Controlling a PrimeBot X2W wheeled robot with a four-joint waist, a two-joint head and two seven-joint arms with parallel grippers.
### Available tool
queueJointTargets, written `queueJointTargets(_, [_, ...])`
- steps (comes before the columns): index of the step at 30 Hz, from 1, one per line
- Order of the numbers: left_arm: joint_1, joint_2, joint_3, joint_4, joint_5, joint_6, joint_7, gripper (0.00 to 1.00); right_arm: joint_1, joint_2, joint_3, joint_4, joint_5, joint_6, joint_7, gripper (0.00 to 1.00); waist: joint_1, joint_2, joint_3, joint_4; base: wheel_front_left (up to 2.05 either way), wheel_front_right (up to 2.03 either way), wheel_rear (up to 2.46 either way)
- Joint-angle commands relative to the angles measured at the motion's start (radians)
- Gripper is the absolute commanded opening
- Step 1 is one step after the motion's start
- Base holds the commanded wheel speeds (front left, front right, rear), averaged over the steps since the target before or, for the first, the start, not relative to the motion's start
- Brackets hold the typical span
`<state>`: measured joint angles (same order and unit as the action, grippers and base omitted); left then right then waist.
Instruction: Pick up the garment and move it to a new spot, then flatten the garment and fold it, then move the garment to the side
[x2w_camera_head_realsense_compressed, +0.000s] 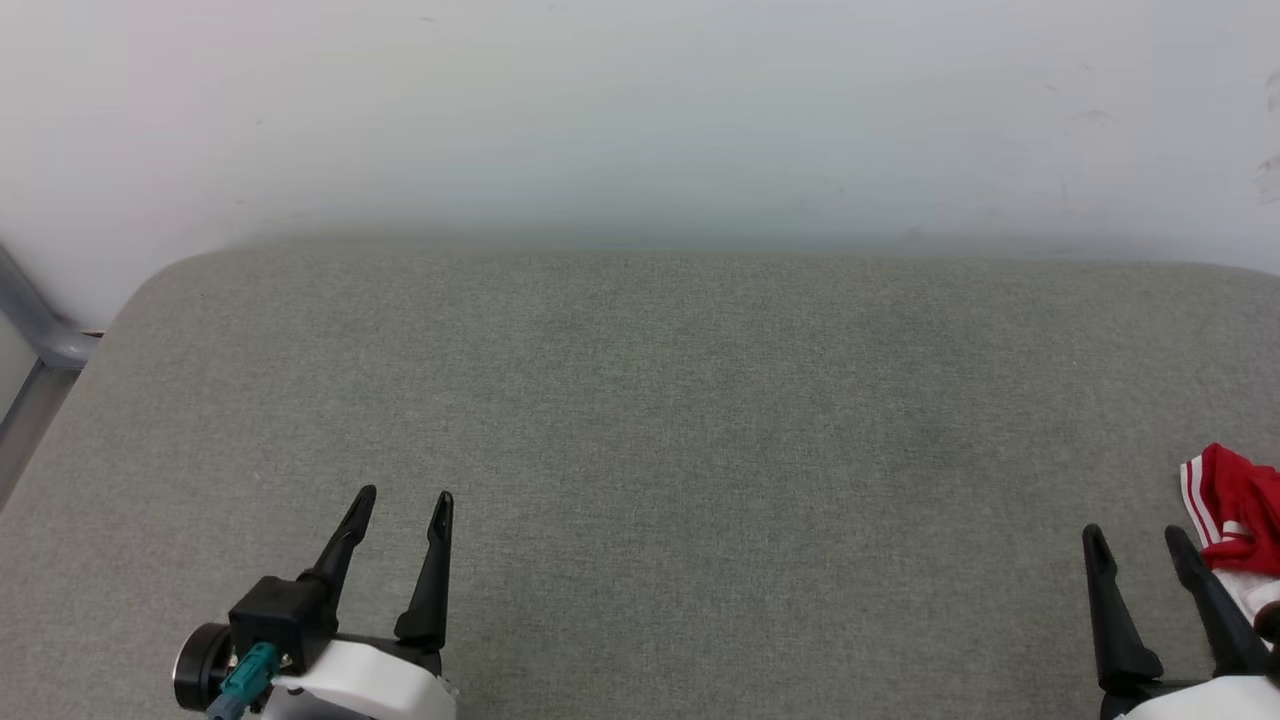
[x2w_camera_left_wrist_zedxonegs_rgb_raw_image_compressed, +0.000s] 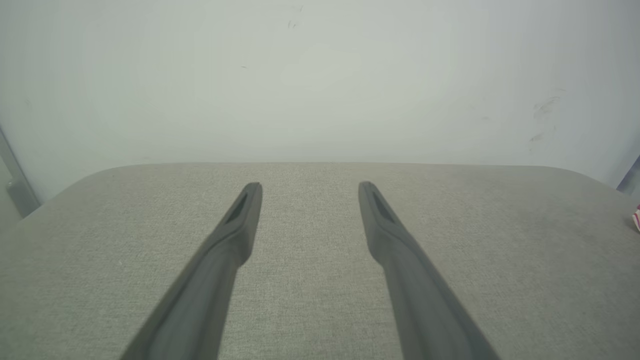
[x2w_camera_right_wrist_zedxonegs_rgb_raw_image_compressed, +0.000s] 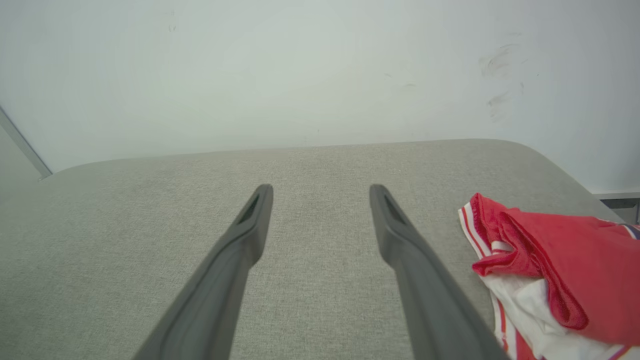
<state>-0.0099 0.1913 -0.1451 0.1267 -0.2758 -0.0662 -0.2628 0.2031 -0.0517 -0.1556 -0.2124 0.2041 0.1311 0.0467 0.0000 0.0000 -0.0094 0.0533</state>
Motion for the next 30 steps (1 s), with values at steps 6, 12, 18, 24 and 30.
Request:
queueJointTargets(6, [0.007, -0.014, 0.005, 0.031, -0.046, -0.002, 0.016, 0.0, -0.007, 0.002, 0.006, 0.041, 0.048, 0.0, 0.002, 0.0, 0.0, 0.0, 0.0, -0.001, 0.0, 0.0, 0.0])
queueJointTargets(12, [-0.003, -0.024, 0.027, 0.038, -0.155, -0.008, 0.047, 0.0, -0.034, -0.001, 0.011, 0.076, 0.166, 0.0, 0.007, 0.0, 0.0, 0.0, 0.001, -0.004, 0.0, 0.0, 0.0])
queueJointTargets(18, [-0.012, -0.034, 0.047, 0.044, -0.256, -0.013, 0.075, 0.0, -0.059, -0.002, 0.015, 0.108, 0.274, 0.0, 0.011, 0.0, 0.0, 0.0, 0.001, -0.006, 0.0, 0.0, 0.0])
queueJointTargets(24, [-0.02, -0.043, 0.066, 0.05, -0.35, -0.017, 0.101, 0.0, -0.082, -0.004, 0.019, 0.138, 0.374, 0.0, 0.014, 0.0, 0.0, 0.0, 0.002, -0.009, 0.0, 0.0, 0.0])
queueJointTargets(30, [-0.03, -0.054, 0.086, 0.057, -0.452, -0.023, 0.129, 0.0, -0.106, -0.005, 0.024, 0.171, 0.483, 0.0, 0.018, 0.0, 0.0, 0.0, 0.003, -0.012, 0.0, 0.0, 0.0])
